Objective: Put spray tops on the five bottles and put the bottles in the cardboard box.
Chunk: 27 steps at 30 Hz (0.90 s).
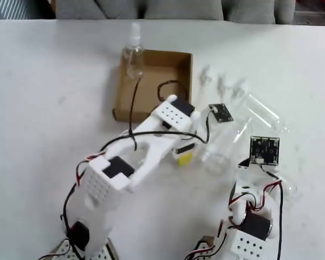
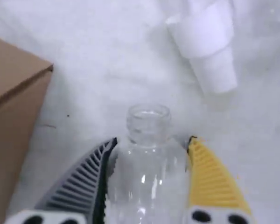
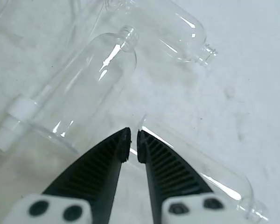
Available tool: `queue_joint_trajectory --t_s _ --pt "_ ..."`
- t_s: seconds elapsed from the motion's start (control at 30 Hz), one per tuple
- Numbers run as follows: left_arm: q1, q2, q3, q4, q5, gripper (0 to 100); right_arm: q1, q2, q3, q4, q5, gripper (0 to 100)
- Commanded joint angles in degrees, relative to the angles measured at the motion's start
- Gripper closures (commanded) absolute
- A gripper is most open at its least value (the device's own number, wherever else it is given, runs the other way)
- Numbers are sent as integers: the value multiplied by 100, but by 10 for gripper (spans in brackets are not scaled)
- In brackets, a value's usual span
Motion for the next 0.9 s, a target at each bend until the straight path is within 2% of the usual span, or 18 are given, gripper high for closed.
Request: queue_joint_trajectory --t_s 0.0,0.37,0.53,0.77,0.87 --pt "-347 -927 475 88 35 980 -31 -57 123 -75 9 984" --pt "-514 -3415 3877 -1626 44 980 -4 -57 123 -75 -9 984" --pt "-1068 -4259 5064 -2295 44 980 -31 -57 123 13 -9 984" --pt "-2246 -5174 6163 -3376 70 980 -4 -57 44 -40 -9 984" --pt "-2765 -5525 6488 -3754 642 980 -22 -57 -299 4 -9 984"
